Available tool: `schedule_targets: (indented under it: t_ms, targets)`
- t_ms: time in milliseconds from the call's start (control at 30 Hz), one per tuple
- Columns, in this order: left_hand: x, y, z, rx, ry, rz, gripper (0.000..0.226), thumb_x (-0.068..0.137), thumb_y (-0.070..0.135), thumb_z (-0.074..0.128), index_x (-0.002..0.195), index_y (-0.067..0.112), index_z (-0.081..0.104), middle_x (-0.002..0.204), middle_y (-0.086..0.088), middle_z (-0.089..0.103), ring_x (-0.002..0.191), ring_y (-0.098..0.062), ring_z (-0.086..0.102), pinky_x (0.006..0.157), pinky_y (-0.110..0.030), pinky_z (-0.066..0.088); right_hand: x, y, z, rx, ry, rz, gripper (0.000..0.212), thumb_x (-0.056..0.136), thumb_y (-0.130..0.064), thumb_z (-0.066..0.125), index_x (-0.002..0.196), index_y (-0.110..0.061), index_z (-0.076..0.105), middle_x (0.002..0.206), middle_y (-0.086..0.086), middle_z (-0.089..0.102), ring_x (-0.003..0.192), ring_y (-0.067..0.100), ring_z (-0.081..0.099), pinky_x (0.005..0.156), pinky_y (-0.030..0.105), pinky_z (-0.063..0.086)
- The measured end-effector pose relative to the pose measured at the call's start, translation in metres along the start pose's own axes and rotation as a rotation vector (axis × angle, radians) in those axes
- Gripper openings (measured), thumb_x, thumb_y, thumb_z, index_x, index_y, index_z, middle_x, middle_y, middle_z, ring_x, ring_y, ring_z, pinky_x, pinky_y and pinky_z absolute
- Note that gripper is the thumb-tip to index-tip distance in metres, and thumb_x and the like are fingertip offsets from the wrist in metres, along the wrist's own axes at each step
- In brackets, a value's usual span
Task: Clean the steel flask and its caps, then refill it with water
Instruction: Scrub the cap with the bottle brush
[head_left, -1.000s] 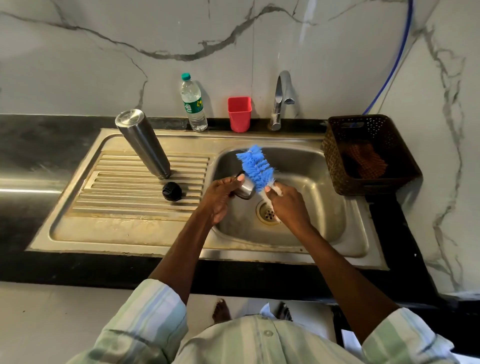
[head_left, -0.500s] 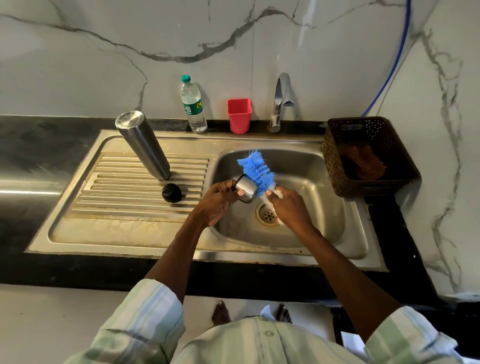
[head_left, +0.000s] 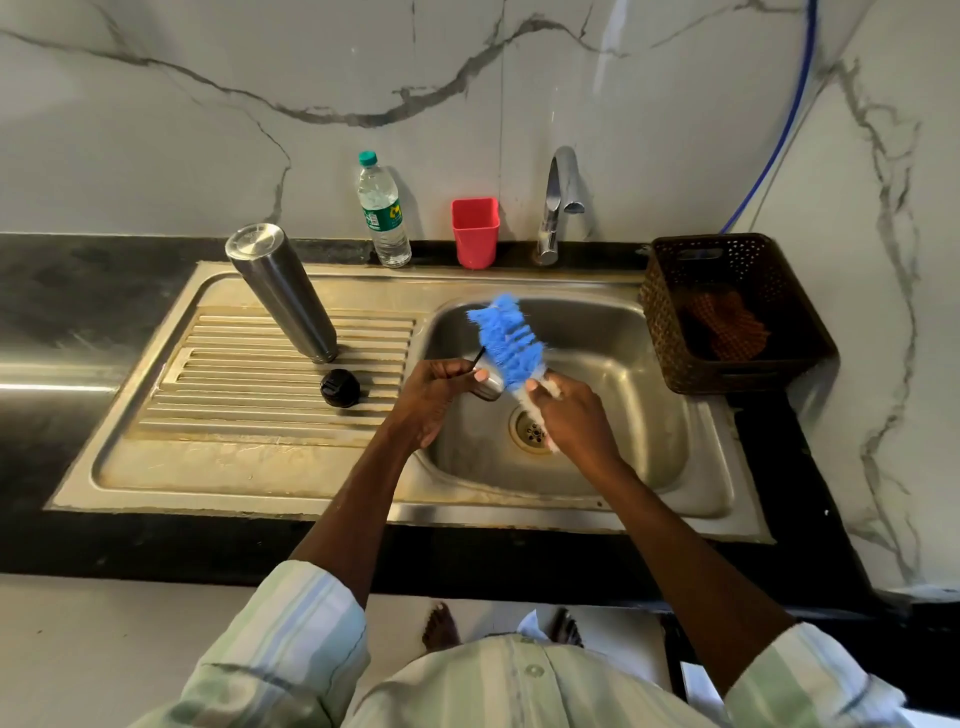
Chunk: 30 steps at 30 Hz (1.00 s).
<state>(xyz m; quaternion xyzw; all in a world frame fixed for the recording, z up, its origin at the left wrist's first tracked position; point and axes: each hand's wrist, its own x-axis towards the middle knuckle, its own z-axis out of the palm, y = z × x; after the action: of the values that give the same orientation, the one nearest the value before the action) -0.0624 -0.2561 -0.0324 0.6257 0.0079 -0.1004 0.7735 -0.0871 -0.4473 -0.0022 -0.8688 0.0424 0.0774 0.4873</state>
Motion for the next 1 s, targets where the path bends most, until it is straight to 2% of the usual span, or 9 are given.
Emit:
schedule_targets:
  t_ms: [67, 200, 333, 467, 633, 733, 833, 933, 1000]
  targets:
    - [-0.002, -0.005, -0.002, 0.009, -0.032, 0.016, 0.013, 0.084, 0.013, 0.07, 0.092, 0.005, 0.076, 0.091, -0.009, 0.075, 0.095, -0.019, 0.068, 0.086, -0.026, 0.05, 0.005, 0.002, -0.004, 0.0, 0.021, 0.059, 0.028, 0.096, -0.038, 0.053, 0.116, -0.025, 0.066, 0.107, 0.003, 0.071, 0.101, 0.026, 0.064, 0.086, 0.039, 0.051]
    - [-0.003, -0.006, -0.011, -0.053, -0.044, 0.052, 0.015, 0.087, 0.013, 0.067, 0.097, 0.004, 0.075, 0.098, -0.012, 0.074, 0.1, -0.024, 0.068, 0.092, -0.031, 0.049, -0.008, -0.003, -0.001, -0.028, 0.011, -0.097, 0.03, 0.096, -0.037, 0.052, 0.123, -0.028, 0.063, 0.107, -0.001, 0.072, 0.098, 0.022, 0.064, 0.085, 0.038, 0.052]
    - [-0.005, -0.005, -0.008, -0.106, -0.072, 0.027, 0.017, 0.09, 0.007, 0.061, 0.104, -0.001, 0.069, 0.097, -0.007, 0.074, 0.098, -0.017, 0.068, 0.086, -0.024, 0.052, 0.001, -0.001, -0.002, 0.086, 0.031, 0.055, 0.023, 0.094, -0.037, 0.056, 0.111, -0.027, 0.069, 0.093, -0.002, 0.07, 0.086, 0.026, 0.067, 0.08, 0.048, 0.056]
    - [-0.004, -0.008, -0.011, -0.144, -0.049, 0.038, 0.012, 0.091, 0.008, 0.064, 0.098, 0.005, 0.074, 0.1, -0.009, 0.074, 0.1, -0.019, 0.068, 0.089, -0.026, 0.053, -0.009, -0.006, 0.003, 0.072, 0.001, -0.05, 0.026, 0.095, -0.035, 0.055, 0.117, -0.029, 0.068, 0.096, -0.006, 0.072, 0.085, 0.013, 0.065, 0.076, 0.03, 0.052]
    - [-0.004, -0.005, -0.008, -0.221, -0.054, 0.027, 0.013, 0.087, 0.01, 0.067, 0.097, 0.004, 0.071, 0.094, -0.007, 0.072, 0.096, -0.017, 0.066, 0.088, -0.026, 0.053, 0.003, -0.003, -0.003, 0.155, 0.014, 0.106, 0.019, 0.095, -0.034, 0.058, 0.099, -0.021, 0.071, 0.082, -0.003, 0.07, 0.078, 0.02, 0.066, 0.073, 0.037, 0.055]
    - [-0.002, -0.001, -0.01, -0.228, -0.019, 0.021, 0.01, 0.089, 0.007, 0.064, 0.091, 0.008, 0.075, 0.092, -0.006, 0.073, 0.093, -0.015, 0.067, 0.088, -0.024, 0.054, -0.003, -0.004, -0.001, 0.196, -0.004, 0.081, 0.013, 0.095, -0.034, 0.058, 0.091, -0.028, 0.069, 0.076, -0.002, 0.067, 0.061, 0.017, 0.062, 0.053, 0.027, 0.048]
    - [-0.005, 0.001, -0.005, -0.184, -0.026, 0.006, 0.019, 0.093, 0.0, 0.058, 0.086, 0.009, 0.074, 0.086, -0.004, 0.071, 0.088, -0.013, 0.067, 0.085, -0.022, 0.053, 0.001, 0.003, 0.001, 0.237, -0.018, 0.142, 0.017, 0.092, -0.037, 0.059, 0.093, -0.025, 0.071, 0.078, 0.002, 0.07, 0.064, 0.019, 0.063, 0.06, 0.036, 0.052]
    - [-0.005, 0.003, 0.006, -0.187, 0.036, -0.033, 0.031, 0.096, 0.002, 0.055, 0.077, 0.013, 0.076, 0.08, -0.002, 0.072, 0.083, -0.012, 0.068, 0.08, -0.024, 0.054, 0.001, 0.005, 0.0, 0.232, -0.01, 0.145, 0.014, 0.095, -0.034, 0.058, 0.093, -0.026, 0.069, 0.086, 0.008, 0.072, 0.064, 0.016, 0.064, 0.056, 0.025, 0.048]
    - [-0.002, 0.006, 0.009, -0.118, 0.09, -0.041, 0.028, 0.095, 0.013, 0.061, 0.071, 0.015, 0.074, 0.079, -0.004, 0.073, 0.079, -0.016, 0.068, 0.076, -0.027, 0.055, -0.002, 0.003, 0.0, 0.191, -0.013, 0.076, 0.013, 0.095, -0.034, 0.057, 0.098, -0.029, 0.069, 0.082, 0.0, 0.071, 0.061, 0.011, 0.062, 0.053, 0.018, 0.046]
